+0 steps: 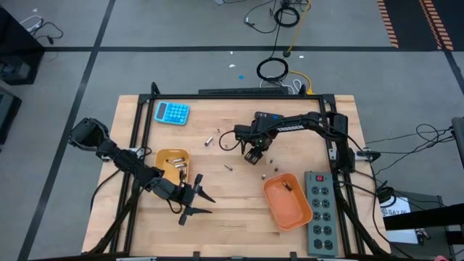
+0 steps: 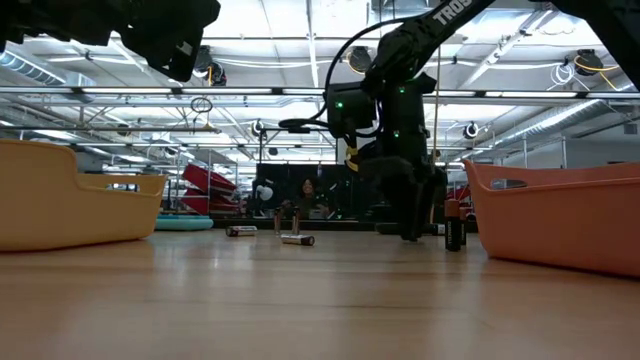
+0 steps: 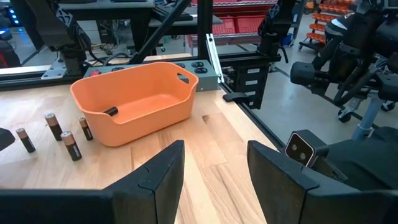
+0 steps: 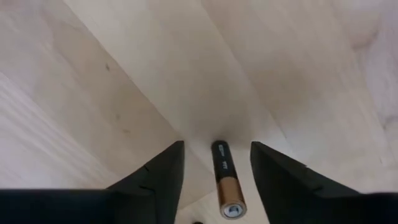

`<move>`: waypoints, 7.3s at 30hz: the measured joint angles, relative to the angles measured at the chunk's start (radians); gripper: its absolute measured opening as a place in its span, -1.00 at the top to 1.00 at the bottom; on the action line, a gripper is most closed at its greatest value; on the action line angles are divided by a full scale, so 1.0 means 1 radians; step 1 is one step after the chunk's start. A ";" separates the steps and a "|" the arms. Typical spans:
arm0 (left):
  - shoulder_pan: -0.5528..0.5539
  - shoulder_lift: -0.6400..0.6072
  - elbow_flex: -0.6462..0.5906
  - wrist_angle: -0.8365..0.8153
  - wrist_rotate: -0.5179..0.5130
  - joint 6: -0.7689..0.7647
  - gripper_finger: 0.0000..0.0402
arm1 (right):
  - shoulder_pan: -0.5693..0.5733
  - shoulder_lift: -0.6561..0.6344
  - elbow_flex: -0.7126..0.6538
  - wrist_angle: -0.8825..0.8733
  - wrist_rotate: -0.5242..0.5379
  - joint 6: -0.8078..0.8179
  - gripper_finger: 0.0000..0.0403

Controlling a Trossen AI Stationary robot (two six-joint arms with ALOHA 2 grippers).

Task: Sort batteries
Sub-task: Put the black battery into the orange bin, then put the silver battery into the yellow bin

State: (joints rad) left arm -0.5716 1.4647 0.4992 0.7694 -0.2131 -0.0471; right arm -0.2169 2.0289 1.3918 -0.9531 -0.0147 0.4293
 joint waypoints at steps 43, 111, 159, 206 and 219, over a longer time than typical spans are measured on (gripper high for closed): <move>0.000 0.000 0.000 -0.019 -0.002 0.000 0.08 | 0.238 -0.200 0.000 -0.182 -0.010 0.001 0.93; -0.052 0.000 0.000 0.007 -0.027 0.086 0.08 | 0.061 -0.061 0.000 -0.257 -0.089 0.125 -0.08; -0.051 0.000 0.000 -0.006 -0.039 0.081 0.08 | 0.016 0.094 0.005 -0.268 -0.211 0.073 0.48; 0.021 0.000 0.000 -0.128 -0.433 -0.234 0.08 | 0.579 -0.792 -0.671 0.328 -0.010 0.579 0.46; 0.369 -0.008 0.143 -0.581 -0.240 -0.390 0.08 | 0.611 -0.836 -0.653 0.421 0.424 0.221 0.09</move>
State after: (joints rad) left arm -0.2031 1.4570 0.6417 0.1888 -0.4531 -0.4366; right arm 0.3943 1.1926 0.7386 -0.5321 0.4090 0.6504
